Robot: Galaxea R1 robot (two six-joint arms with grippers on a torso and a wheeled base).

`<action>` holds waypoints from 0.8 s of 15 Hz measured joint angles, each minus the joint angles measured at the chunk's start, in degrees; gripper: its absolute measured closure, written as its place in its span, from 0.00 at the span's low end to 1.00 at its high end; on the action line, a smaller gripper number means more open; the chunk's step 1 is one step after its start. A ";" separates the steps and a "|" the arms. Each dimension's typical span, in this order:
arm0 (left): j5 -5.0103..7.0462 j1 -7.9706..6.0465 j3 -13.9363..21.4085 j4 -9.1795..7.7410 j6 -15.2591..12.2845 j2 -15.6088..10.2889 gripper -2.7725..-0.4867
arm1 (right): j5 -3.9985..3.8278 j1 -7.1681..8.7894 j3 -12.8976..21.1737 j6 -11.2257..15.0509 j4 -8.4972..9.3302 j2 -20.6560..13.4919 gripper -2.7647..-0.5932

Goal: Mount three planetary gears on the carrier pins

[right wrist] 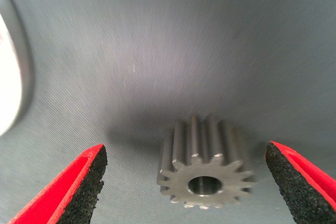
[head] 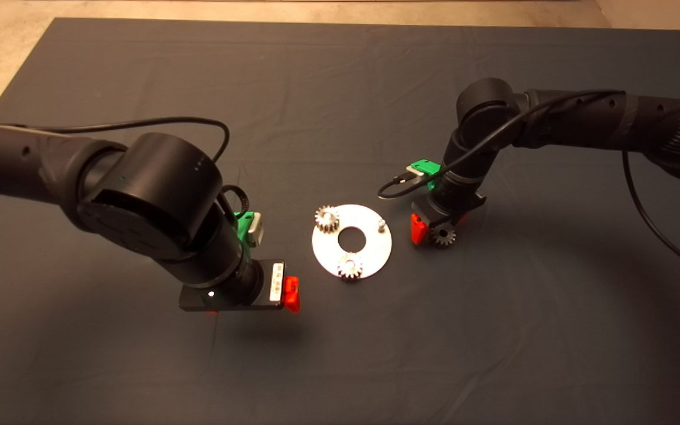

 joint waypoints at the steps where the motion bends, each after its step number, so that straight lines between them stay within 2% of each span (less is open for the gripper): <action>1: -0.01 0.00 0.00 0.00 0.27 -0.05 0.01 | 0.03 -0.35 0.52 0.02 0.00 -0.44 0.29; 6: 0.01 0.01 -0.02 0.01 1.41 -0.25 0.01 | 0.34 -1.07 3.00 0.02 -0.26 -3.09 0.37; 12: 0.01 0.34 -0.05 0.00 1.63 -0.24 0.01 | 0.23 -1.24 3.81 0.00 -0.67 -3.48 0.42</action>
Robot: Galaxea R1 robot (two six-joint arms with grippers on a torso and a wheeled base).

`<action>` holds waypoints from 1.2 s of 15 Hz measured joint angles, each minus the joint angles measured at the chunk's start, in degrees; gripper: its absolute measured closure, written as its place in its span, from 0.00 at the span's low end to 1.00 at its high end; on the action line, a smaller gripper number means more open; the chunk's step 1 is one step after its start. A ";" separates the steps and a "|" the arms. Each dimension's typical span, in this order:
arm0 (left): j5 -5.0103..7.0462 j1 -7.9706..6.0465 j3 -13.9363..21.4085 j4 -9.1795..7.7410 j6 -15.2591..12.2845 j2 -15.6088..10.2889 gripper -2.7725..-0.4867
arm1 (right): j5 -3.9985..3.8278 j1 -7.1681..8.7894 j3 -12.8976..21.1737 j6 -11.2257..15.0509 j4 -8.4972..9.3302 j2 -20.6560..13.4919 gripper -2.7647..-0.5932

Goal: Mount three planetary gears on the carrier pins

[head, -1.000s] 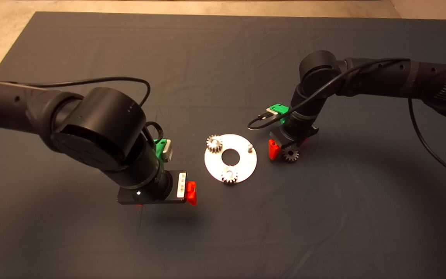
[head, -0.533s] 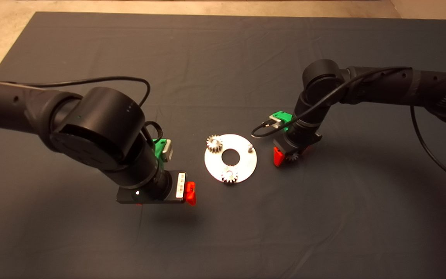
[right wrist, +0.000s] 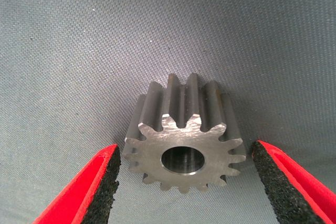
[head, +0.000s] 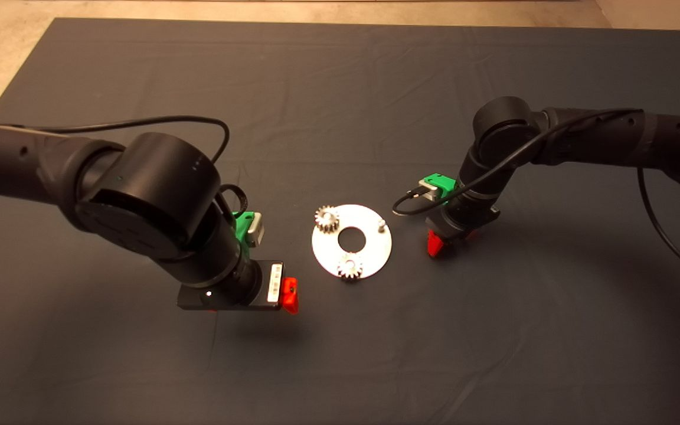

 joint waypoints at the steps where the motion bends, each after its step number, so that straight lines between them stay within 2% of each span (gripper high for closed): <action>1: 0.00 0.07 0.02 0.01 0.02 0.00 0.01 | -0.10 0.00 0.00 0.00 -0.02 0.05 0.42; 3: -0.05 0.46 0.02 0.01 0.13 0.02 0.01 | -0.32 -0.06 0.10 -0.04 -0.02 0.41 0.49; 7: -0.02 1.21 0.00 0.01 0.13 0.05 0.01 | -0.45 -0.13 0.68 -0.22 0.00 1.10 0.49; 8: -0.05 1.27 0.00 0.00 0.14 0.16 0.01 | -0.56 -0.16 1.10 -0.26 0.00 1.95 0.55; 9: -0.02 1.29 0.00 0.01 0.16 0.16 0.01 | -0.55 -0.13 1.22 -0.28 0.00 2.14 0.56; 13: -0.02 1.56 0.02 0.01 0.13 0.35 0.01 | -0.45 -0.13 1.29 -0.50 -0.01 2.36 0.56; 18: -0.02 1.57 1.12 0.01 -0.35 0.49 0.01 | -0.61 -0.06 0.00 -2.43 0.00 2.67 0.56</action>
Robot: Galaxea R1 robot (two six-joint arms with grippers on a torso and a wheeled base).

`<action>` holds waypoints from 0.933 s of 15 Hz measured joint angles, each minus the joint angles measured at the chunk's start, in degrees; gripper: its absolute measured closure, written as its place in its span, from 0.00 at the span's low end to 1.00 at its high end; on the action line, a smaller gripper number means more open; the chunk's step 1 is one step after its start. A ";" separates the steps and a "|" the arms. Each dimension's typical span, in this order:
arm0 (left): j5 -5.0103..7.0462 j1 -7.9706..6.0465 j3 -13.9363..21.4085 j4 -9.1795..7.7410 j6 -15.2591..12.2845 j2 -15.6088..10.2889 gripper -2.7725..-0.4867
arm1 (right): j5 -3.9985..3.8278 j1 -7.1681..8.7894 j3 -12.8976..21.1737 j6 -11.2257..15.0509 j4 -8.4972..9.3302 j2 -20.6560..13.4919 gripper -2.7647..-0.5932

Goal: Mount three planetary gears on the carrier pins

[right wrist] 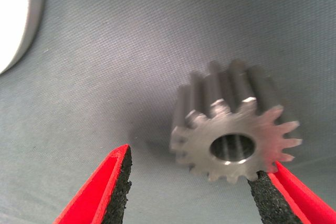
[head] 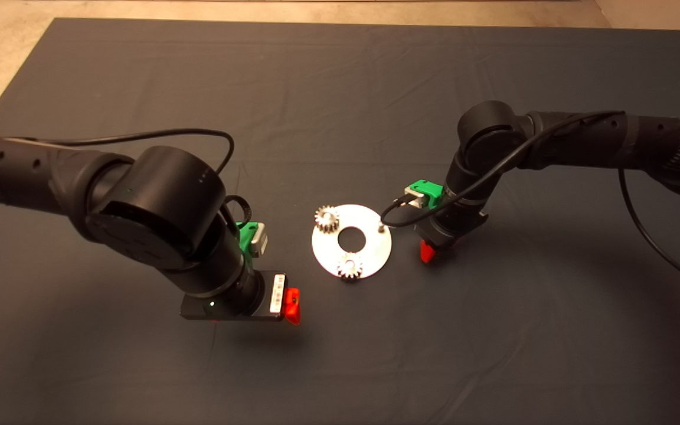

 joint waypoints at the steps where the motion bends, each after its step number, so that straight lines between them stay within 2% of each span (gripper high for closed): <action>1: 0.00 0.18 0.45 0.00 -0.10 0.00 0.01 | -0.02 0.11 -0.53 -0.74 -0.02 0.04 0.56; 3: 0.00 0.77 1.07 0.00 -0.43 0.00 0.01 | 0.02 0.23 -1.49 -1.79 -0.11 0.08 0.56; 7: 0.00 0.83 2.13 0.00 -0.87 0.00 0.01 | -0.09 0.26 -2.46 -2.46 -1.07 0.47 0.56; 9: 0.00 1.07 2.40 0.00 -1.03 0.00 0.01 | -0.39 0.34 -2.66 -2.79 -1.84 0.69 0.63; 13: 0.00 1.27 2.45 0.00 -1.04 0.00 0.01 | -0.26 0.43 -2.76 -2.99 -2.67 0.85 0.64; 14: 0.01 1.27 2.45 0.00 -1.05 0.00 0.01 | -0.13 0.59 -2.79 -3.17 -2.89 0.85 0.68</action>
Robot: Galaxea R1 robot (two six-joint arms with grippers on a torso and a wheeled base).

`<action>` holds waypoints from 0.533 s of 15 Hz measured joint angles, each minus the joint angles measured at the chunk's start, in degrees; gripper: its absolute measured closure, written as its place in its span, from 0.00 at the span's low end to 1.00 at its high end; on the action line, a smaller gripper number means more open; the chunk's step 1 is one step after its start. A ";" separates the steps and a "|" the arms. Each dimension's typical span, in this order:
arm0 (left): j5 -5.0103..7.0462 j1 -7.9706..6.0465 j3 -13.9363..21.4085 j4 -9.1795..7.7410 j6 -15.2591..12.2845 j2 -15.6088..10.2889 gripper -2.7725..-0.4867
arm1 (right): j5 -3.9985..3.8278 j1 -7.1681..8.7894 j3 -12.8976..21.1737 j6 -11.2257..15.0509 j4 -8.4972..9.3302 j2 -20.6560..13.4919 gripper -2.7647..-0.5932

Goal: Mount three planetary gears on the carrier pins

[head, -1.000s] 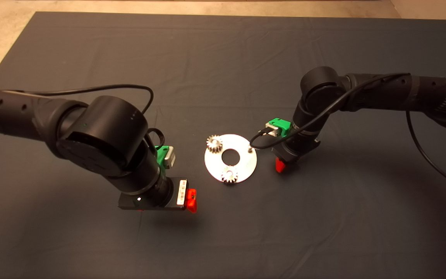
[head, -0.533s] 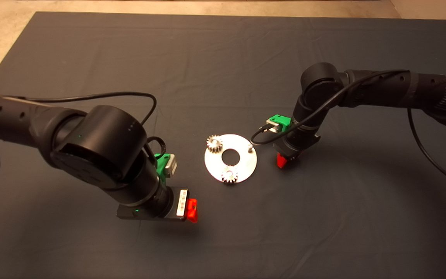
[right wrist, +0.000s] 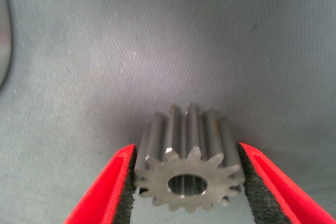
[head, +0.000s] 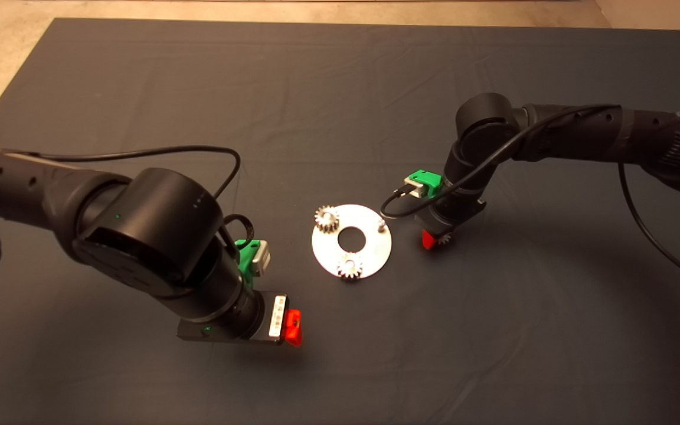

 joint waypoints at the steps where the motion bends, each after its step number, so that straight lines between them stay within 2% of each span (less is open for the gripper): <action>1: 0.01 0.00 0.00 0.00 0.00 0.00 0.01 | 0.37 0.21 -0.05 -0.02 -0.35 0.00 0.70; 4: -0.01 0.07 0.26 0.00 0.00 0.00 0.01 | 0.63 0.82 -0.11 -0.04 -0.82 0.01 0.73; 8: 0.00 0.63 0.37 0.00 -0.01 0.00 0.01 | 0.60 0.91 -0.11 -0.04 -1.29 0.01 0.74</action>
